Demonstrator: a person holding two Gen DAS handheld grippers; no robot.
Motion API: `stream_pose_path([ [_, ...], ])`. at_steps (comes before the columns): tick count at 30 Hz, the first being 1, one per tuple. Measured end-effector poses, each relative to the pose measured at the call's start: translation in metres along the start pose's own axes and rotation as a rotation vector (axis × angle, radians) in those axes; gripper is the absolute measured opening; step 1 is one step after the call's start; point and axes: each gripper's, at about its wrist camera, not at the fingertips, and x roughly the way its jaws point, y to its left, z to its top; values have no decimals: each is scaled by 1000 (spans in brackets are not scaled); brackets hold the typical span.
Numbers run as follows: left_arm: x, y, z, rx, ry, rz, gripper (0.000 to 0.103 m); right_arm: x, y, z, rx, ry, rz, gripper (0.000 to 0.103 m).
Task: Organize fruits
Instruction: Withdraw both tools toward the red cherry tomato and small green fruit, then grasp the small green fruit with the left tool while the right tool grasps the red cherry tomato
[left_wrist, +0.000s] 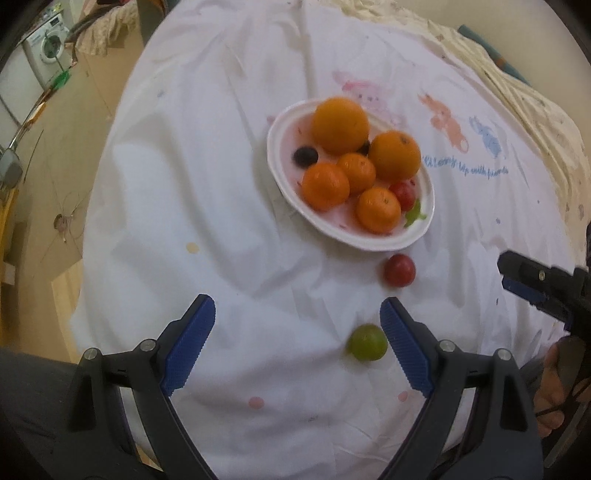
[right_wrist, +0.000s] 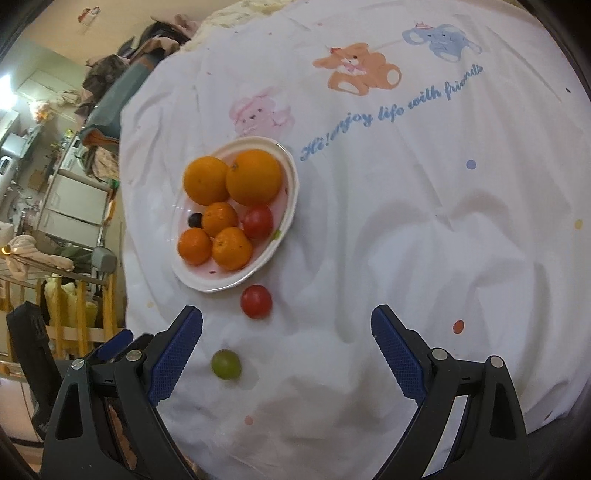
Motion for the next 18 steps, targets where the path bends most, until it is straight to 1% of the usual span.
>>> stream_pose_path([
  [3,8,0,-2,9,9,26,89,11,-4,1,29,27,5,95],
  [5,14,3,-2,-5,24,38,89,15,-7,2,48,39,-6,95],
  [8,20,7,-2,-34,46,14,89,15,-10,2,68,44,5,95],
  [10,20,6,-4,-32,49,7,89,14,-11,2,75,42,4,95],
  [13,21,-2,-8,4,58,-12,89,14,-12,3,85,43,2,95],
  [15,25,-11,-13,43,82,-24,89,15,-12,4,87,43,-3,95],
  [18,30,-26,-20,95,107,-64,85,15,-13,4,91,46,-14,95],
])
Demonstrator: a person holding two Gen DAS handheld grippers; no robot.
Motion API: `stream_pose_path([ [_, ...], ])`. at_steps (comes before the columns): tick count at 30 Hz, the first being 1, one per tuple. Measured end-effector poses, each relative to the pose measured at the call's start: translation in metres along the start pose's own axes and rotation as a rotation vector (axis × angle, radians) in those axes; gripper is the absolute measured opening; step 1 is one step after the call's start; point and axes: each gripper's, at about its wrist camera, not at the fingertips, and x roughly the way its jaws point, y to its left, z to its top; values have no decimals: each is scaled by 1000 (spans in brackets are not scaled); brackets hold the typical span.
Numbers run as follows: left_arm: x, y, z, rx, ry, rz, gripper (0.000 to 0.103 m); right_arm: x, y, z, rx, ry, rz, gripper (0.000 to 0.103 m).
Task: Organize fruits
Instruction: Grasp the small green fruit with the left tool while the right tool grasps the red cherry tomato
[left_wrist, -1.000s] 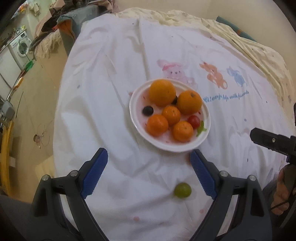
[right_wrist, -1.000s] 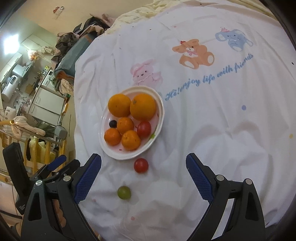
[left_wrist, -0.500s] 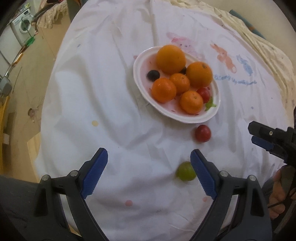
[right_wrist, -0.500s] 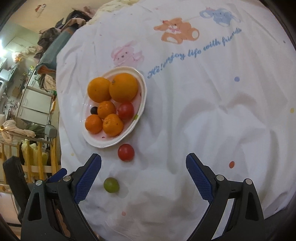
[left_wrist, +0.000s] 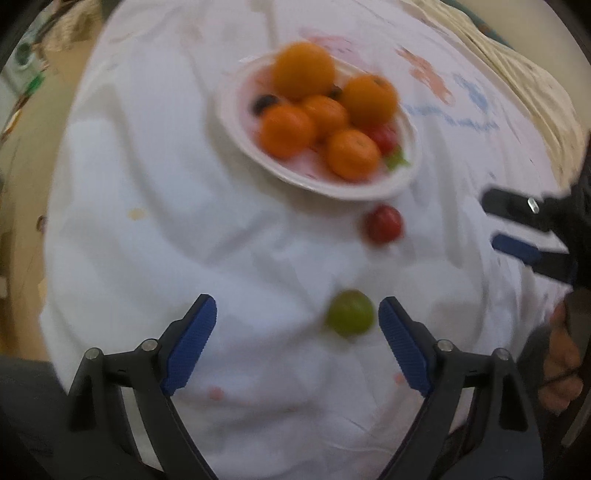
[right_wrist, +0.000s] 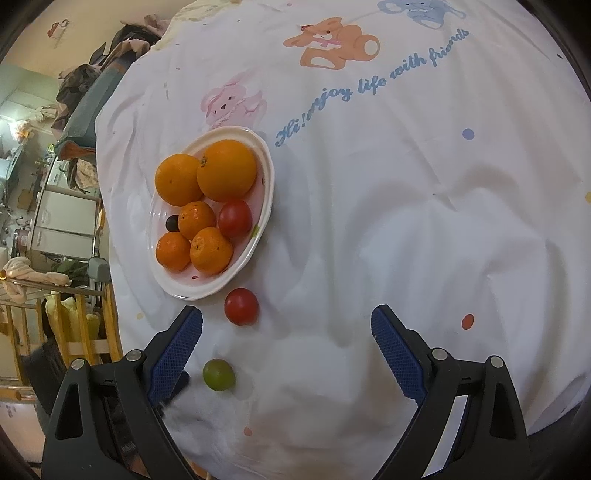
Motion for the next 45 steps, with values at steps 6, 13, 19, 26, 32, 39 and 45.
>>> stream_pose_path([
  [6,10,-33,-10,135,13,-5,68,-1,-3,0,10,-1,-6,95],
  [13,21,-49,-11,206,23,26,41,-4,-5,0,11,-4,-12,95],
  [19,18,-47,-10,215,6,45,25,-3,-4,1,4,-1,-11,95],
  [26,-5,-34,-3,166,-71,68,25,5,9,-2,-68,21,-35,95],
  [32,-26,-8,5,87,-147,137,26,21,32,0,-196,15,-123,92],
  [39,-31,11,13,18,-169,147,26,51,53,-2,-277,74,-56,84],
  [45,-25,12,17,-3,-155,142,25,70,68,-12,-377,111,-94,66],
])
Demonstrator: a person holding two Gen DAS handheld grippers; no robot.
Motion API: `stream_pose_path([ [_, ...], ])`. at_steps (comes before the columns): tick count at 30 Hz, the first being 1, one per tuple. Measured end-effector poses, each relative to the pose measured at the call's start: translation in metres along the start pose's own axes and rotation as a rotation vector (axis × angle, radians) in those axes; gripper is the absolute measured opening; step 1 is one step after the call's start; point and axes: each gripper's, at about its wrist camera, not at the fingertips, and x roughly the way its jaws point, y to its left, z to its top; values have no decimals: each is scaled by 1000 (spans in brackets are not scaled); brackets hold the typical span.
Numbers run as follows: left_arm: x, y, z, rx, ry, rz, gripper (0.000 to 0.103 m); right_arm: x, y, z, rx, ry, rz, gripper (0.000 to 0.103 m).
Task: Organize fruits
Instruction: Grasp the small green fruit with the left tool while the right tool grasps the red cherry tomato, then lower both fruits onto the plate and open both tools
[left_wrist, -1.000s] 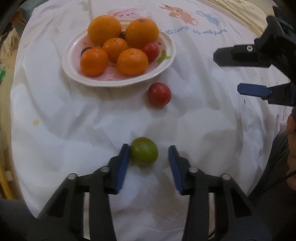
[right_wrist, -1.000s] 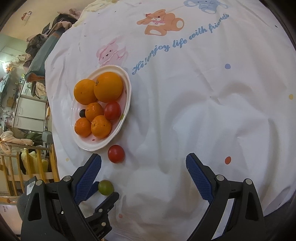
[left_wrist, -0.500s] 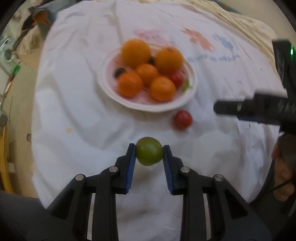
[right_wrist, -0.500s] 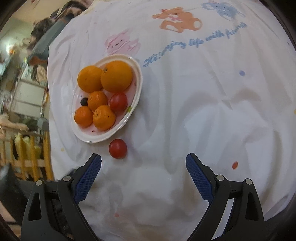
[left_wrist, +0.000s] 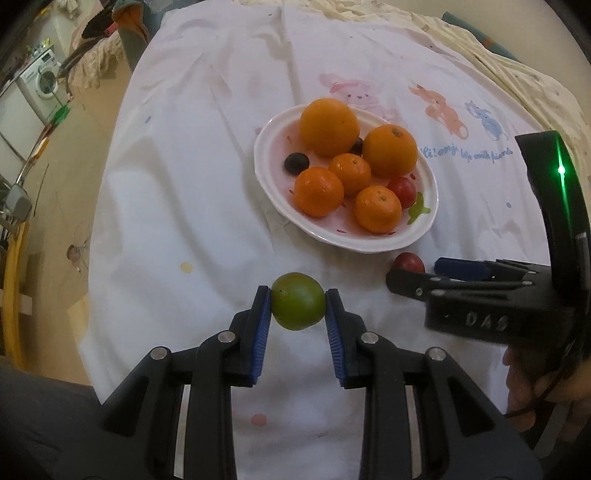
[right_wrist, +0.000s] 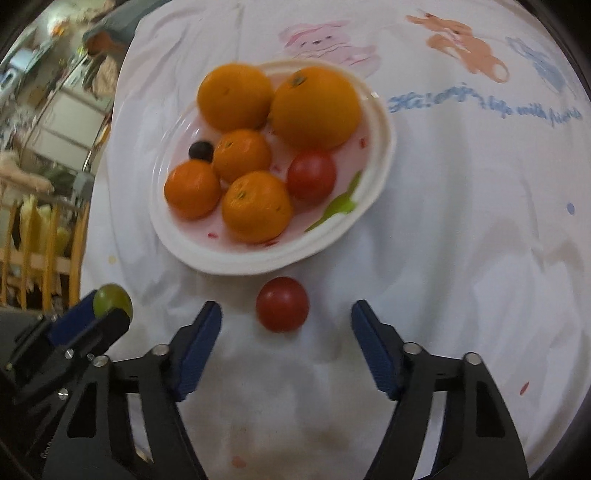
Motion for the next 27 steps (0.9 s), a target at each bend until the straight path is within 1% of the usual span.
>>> stream_pose_path([
  [1,-1,0,-1,0,0,1,26,0,1,-1,-12,0,-3,64],
  [2,0,0,-1,0,2,2,26,0,1,-1,-11,2,11,57],
  [3,1,0,-1,0,3,2,26,0,-1,-1,-5,9,35,45],
  [4,1,0,-1,-1,4,1,26,0,-3,0,-2,13,46,41],
  [5,2,0,-1,-2,7,-1,26,-1,-5,0,-2,9,42,34],
  [6,2,0,-1,-1,7,-2,26,-3,-6,0,-3,7,44,30],
  [8,4,0,-2,0,10,-4,26,-7,-11,-1,10,3,67,30],
  [13,7,4,-3,-4,10,10,25,-14,-8,-3,6,-19,75,30],
  [16,7,10,-4,-25,11,6,26,-19,-10,-6,12,-30,86,30],
  [18,8,14,-4,-42,22,-12,25,-26,-13,-9,24,-37,101,30],
  [21,9,18,-5,-71,42,-50,25,-38,-22,-13,72,-55,149,30],
  [23,2,19,-4,-69,28,-45,25,-52,-27,-14,96,-94,173,30],
  [27,-15,25,5,-92,0,-69,25,-84,-36,-13,148,-199,245,30],
])
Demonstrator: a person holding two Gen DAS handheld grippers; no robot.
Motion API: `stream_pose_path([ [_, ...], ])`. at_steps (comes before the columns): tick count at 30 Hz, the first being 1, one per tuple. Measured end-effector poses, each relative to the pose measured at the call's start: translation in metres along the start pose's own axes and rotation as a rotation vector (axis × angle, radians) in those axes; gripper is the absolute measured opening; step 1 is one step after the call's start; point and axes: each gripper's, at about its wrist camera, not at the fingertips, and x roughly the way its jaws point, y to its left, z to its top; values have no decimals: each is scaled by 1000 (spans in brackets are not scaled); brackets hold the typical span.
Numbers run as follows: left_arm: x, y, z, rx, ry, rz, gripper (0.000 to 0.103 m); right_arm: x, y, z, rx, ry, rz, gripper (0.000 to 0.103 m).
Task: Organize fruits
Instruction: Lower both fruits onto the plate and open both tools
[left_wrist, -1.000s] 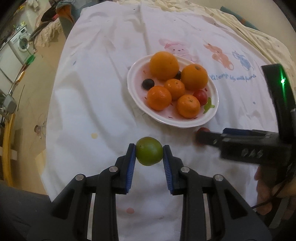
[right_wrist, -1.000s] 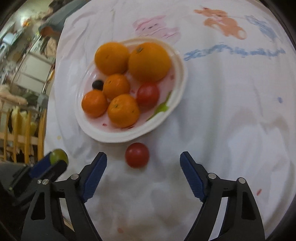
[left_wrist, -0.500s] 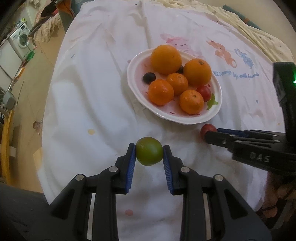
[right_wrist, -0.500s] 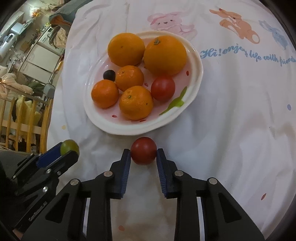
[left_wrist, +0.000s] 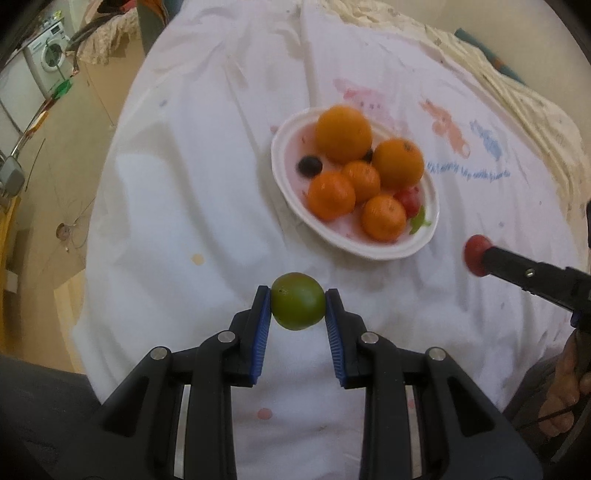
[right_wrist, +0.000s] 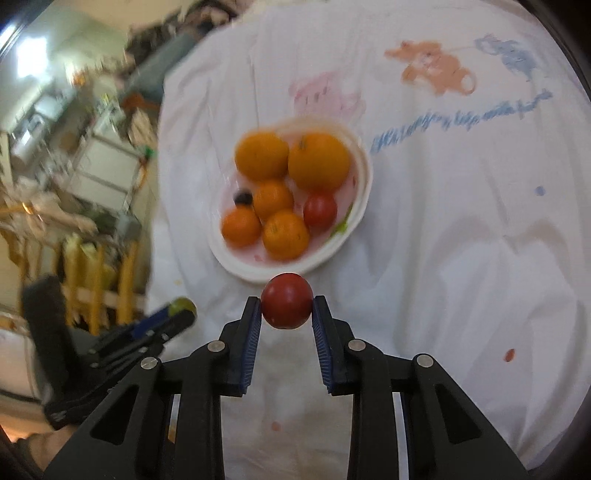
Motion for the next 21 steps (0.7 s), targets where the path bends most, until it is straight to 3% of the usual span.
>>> stream_pose_path([
  [3,-16,3,13,-9,-24,-17,25,-15,0,9,30,-33,72,30],
  [7,-30,1,36,17,-60,-15,25,-28,6,28,26,-65,104,30],
  [15,-12,-13,80,29,-55,-34,25,-9,1,67,14,-37,50,30],
  [21,22,-26,80,34,9,-60,25,25,-12,81,21,22,14,30],
])
